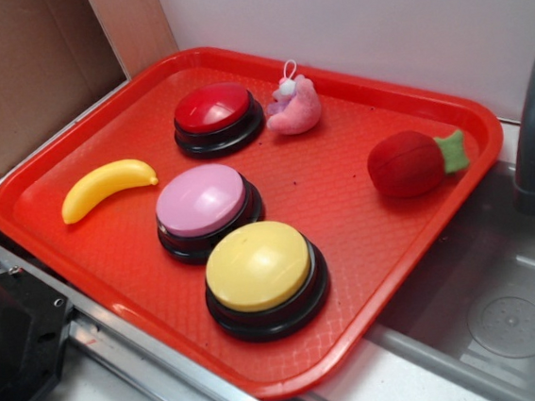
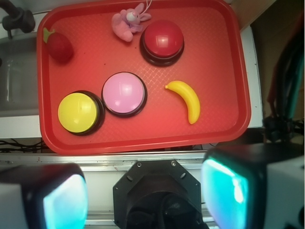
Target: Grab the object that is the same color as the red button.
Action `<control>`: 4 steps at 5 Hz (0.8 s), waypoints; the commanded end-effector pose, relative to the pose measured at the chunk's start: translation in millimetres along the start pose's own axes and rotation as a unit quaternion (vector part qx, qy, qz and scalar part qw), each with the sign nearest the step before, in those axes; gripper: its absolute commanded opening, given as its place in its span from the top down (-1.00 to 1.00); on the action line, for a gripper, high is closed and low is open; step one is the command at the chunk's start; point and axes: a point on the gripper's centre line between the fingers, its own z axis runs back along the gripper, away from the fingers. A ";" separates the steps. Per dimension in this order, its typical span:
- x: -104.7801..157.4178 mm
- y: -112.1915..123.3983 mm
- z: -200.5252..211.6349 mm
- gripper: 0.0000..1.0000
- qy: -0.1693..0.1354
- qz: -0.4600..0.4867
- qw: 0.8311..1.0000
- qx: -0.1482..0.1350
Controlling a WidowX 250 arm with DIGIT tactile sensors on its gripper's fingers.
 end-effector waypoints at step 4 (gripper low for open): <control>55.4 -20.8 -43.6 -1.00 -0.034 -0.168 0.985 -0.002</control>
